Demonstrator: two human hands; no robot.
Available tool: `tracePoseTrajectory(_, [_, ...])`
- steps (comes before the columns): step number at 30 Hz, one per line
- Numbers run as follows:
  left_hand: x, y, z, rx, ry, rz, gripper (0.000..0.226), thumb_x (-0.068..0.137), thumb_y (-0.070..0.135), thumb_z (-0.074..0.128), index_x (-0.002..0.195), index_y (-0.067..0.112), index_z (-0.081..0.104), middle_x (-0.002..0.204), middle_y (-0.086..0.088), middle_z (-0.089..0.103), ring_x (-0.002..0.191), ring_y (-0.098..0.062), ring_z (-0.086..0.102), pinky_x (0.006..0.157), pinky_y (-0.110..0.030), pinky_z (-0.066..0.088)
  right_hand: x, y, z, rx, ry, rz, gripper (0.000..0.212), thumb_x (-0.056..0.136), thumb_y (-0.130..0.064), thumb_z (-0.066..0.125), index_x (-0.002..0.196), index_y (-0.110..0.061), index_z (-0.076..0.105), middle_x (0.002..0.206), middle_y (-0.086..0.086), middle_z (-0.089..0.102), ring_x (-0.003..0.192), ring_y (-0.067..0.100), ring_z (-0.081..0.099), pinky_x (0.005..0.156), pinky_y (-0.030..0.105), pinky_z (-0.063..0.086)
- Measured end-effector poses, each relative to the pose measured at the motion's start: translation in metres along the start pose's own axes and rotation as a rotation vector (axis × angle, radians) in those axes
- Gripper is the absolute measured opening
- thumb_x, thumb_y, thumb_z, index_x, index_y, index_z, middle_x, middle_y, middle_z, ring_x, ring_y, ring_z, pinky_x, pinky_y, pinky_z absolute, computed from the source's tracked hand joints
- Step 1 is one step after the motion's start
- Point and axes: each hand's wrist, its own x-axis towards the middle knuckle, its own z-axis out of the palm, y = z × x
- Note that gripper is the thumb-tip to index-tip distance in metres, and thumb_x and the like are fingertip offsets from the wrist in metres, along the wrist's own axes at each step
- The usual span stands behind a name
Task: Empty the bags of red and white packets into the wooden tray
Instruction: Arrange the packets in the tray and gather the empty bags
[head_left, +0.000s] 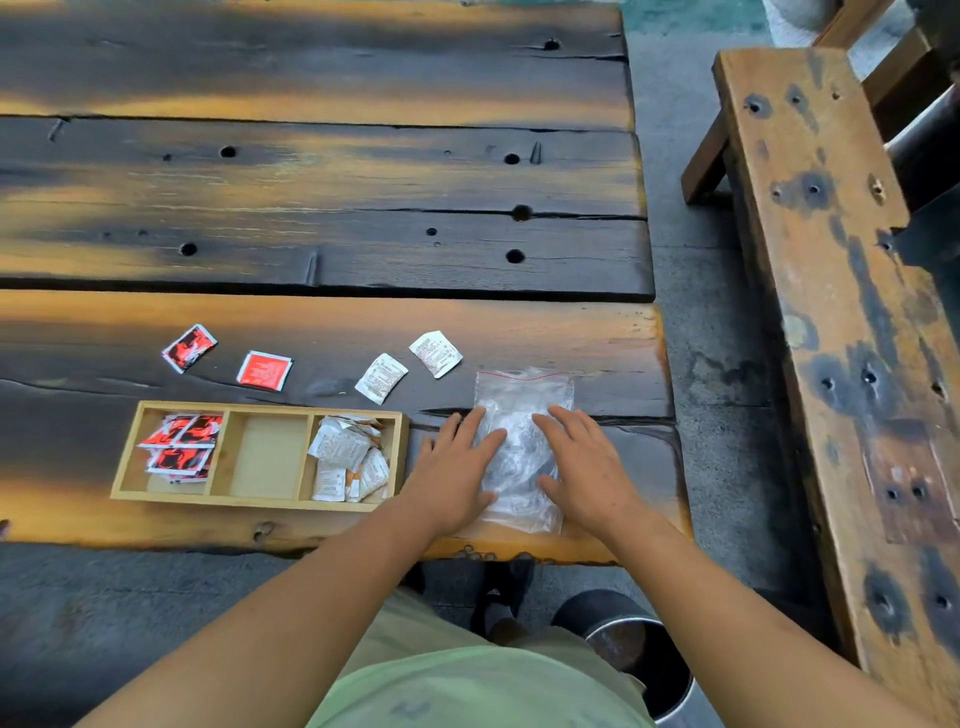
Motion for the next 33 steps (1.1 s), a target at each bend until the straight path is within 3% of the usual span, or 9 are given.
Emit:
tracePoseTrajectory(5, [-0.028,-0.014,-0.004,-0.127,0.19,0.015,0.054,0.091,0.028,0.061,0.141,0.019,0.044,0.148,-0.004,0.04,0.138,-0.025,0.033,0.113,-0.04,0.033,-0.001,-0.036,-0.012,0.131,0.067,-0.05,0.061,0.094,-0.025,0.061,0.15,-0.021,0.035,0.148,0.0,0.042,0.138,0.021,0.037,0.114,0.036,0.035])
tracePoseTrajectory(9, [-0.049,-0.037,-0.022,-0.299,0.285,-0.048,0.038,0.091,0.022,0.061,0.127,0.016,0.057,0.124,0.0,0.057,0.116,-0.018,0.052,0.095,-0.026,0.04,0.006,-0.077,-0.01,0.208,0.019,-0.09,0.05,0.093,-0.025,0.062,0.141,-0.02,0.046,0.137,0.001,0.053,0.128,0.02,0.049,0.105,0.034,0.042])
tracePoseTrajectory(13, [-0.067,-0.072,-0.038,-0.436,0.3,-0.142,0.03,0.091,0.02,0.062,0.12,0.018,0.062,0.103,0.003,0.066,0.094,-0.015,0.062,0.088,-0.035,0.051,0.017,-0.12,-0.007,0.262,-0.039,-0.087,0.033,0.091,-0.023,0.062,0.124,-0.02,0.06,0.114,0.0,0.067,0.106,0.018,0.063,0.091,0.036,0.051])
tracePoseTrajectory(16, [-0.079,-0.1,-0.049,-0.484,0.35,-0.195,0.023,0.091,0.02,0.062,0.113,0.019,0.067,0.092,0.009,0.066,0.082,-0.012,0.062,0.082,-0.034,0.053,0.029,-0.148,-0.002,0.277,-0.053,-0.092,0.026,0.089,-0.022,0.062,0.115,-0.02,0.063,0.103,-0.003,0.07,0.095,0.019,0.065,0.085,0.038,0.053])
tracePoseTrajectory(24, [-0.08,-0.161,-0.055,-0.488,0.38,-0.218,0.04,0.09,0.022,0.067,0.128,0.019,0.055,0.109,0.008,0.044,0.089,-0.013,0.055,0.086,-0.032,0.048,0.059,-0.202,0.021,0.247,0.041,-0.027,0.038,0.088,-0.03,0.067,0.122,-0.023,0.053,0.118,-0.003,0.048,0.09,0.02,0.063,0.081,0.042,0.053])
tracePoseTrajectory(29, [-0.068,-0.176,-0.052,-0.454,0.284,-0.113,0.045,0.09,0.02,0.066,0.132,0.024,0.053,0.122,0.004,0.047,0.094,-0.016,0.056,0.084,-0.029,0.047,0.067,-0.212,0.038,0.136,0.021,-0.01,0.033,0.088,-0.028,0.066,0.116,-0.019,0.052,0.115,-0.001,0.047,0.091,0.022,0.059,0.072,0.035,0.046])
tracePoseTrajectory(33, [-0.064,-0.178,-0.043,-0.38,0.244,-0.023,0.041,0.09,0.021,0.064,0.13,0.024,0.054,0.119,0.001,0.05,0.108,-0.02,0.054,0.086,-0.033,0.047,0.061,-0.215,0.051,0.05,0.024,-0.013,0.033,0.089,-0.027,0.064,0.118,-0.018,0.053,0.114,0.001,0.045,0.096,0.023,0.056,0.069,0.034,0.044])
